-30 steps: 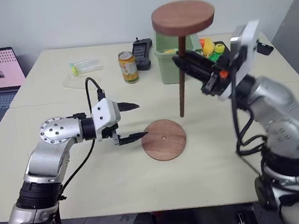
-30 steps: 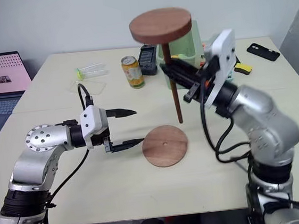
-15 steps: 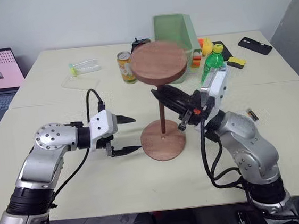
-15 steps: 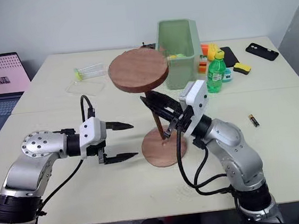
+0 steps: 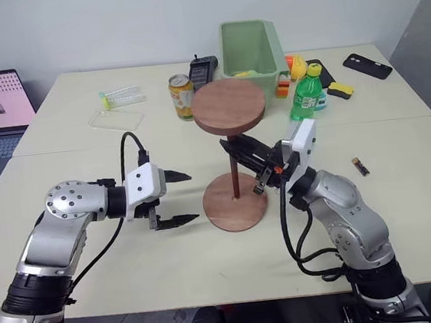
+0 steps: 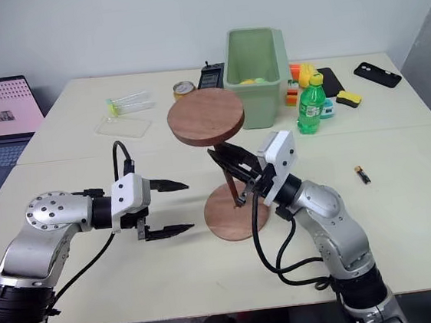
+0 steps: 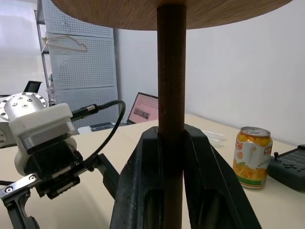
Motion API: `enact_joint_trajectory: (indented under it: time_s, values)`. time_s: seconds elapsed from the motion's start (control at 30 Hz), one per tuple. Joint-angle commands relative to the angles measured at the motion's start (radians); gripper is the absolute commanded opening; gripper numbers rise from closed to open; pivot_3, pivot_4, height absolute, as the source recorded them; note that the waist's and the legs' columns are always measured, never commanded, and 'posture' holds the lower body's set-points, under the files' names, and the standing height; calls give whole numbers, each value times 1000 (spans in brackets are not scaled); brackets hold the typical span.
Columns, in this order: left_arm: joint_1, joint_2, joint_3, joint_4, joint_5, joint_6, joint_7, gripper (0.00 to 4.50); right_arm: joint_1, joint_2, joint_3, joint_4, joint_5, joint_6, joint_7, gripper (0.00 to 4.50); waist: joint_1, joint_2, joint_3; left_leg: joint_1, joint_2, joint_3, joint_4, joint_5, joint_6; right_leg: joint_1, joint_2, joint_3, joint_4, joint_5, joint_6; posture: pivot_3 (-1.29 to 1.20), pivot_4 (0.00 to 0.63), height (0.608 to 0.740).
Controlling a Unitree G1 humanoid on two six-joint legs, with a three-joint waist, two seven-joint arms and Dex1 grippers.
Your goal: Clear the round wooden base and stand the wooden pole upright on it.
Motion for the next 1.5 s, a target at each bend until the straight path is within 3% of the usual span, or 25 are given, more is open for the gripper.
enact_joint_trajectory:
  time_s: [0.03,0.73,1.5]
  values:
    - [-1,19,19,-29,-2,-17,-7,4500,1,7,5,-12,-5,-38,3,212,0,0,0,0,0,0,0,0,0,0,0,0,0,0,0,0,150,740]
    - [-7,7,10,-3,3,-46,-11,4500,16,12,29,55,-31,-90,14,212,0,0,0,1,0,0,0,0,0,0,0,0,1,0,0,0,150,740]
    - [-20,0,7,-12,0,-39,-9,4500,40,-8,53,101,-52,-16,2,212,0,0,-1,2,0,0,0,0,0,1,0,1,3,0,0,0,150,740]
